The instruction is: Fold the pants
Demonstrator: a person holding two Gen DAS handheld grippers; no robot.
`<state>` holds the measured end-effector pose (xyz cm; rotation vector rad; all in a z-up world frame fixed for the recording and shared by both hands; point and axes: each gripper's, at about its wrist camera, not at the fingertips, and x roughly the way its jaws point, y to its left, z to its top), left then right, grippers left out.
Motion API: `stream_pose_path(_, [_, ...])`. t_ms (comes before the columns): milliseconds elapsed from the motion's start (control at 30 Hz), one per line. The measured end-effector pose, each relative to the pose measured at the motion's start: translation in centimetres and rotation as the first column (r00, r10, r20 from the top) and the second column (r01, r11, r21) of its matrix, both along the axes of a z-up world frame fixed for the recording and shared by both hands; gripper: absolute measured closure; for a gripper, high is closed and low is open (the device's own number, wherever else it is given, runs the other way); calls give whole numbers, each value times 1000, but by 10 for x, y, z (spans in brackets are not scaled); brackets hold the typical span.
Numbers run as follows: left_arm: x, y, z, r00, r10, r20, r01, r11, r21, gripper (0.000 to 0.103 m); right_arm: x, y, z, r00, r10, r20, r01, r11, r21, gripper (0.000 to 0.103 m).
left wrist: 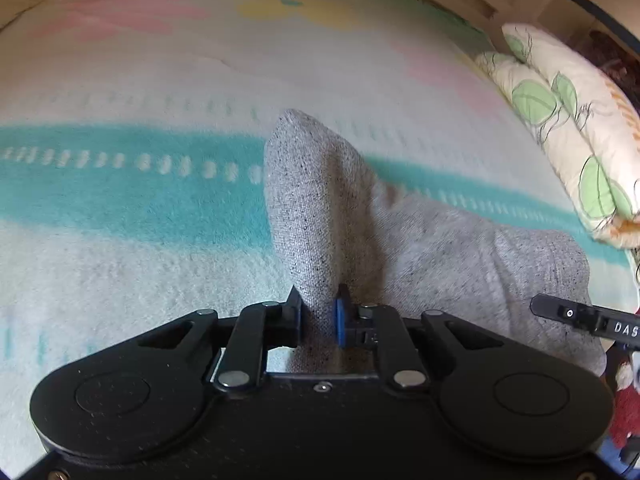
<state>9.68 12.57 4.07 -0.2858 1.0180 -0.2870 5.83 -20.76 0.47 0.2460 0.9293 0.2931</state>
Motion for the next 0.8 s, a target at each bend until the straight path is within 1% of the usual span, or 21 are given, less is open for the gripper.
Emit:
stream_pose_path(67, [-9, -4, 11, 999, -11, 40, 10, 1000, 28, 85, 0, 5, 13, 999, 14, 32, -14, 1000, 10, 79])
stream_pose_path(133, [-16, -7, 22, 996, -24, 84, 20, 999, 48, 86, 2, 13, 27, 997, 25, 70, -25, 1000, 0, 79])
stream_pose_path(233, [-22, 9, 47, 990, -12, 142, 4, 998, 56, 86, 20, 22, 46, 994, 38, 104, -39, 999, 11, 79])
stream_pose_path(333, [-7, 23, 73, 984, 3, 178, -15, 998, 65, 86, 47, 30, 62, 993, 35, 115, -39, 999, 29, 79])
stream_pose_path(500, [39, 47, 105, 977, 28, 212, -45, 996, 79, 85, 103, 54, 72, 991, 43, 129, -45, 999, 14, 79])
stream_pose_path(567, [56, 50, 109, 975, 41, 217, -62, 994, 92, 85, 124, 64, 71, 991, 46, 126, -47, 999, 3, 79])
stream_pose_path(667, [85, 58, 106, 977, 64, 203, -85, 991, 98, 85, 151, 73, 62, 993, 42, 107, -42, 999, -6, 79])
stream_pose_path(800, [124, 57, 77, 983, 96, 159, -112, 989, 99, 85, 183, 83, 35, 998, 24, 61, -22, 999, -26, 78])
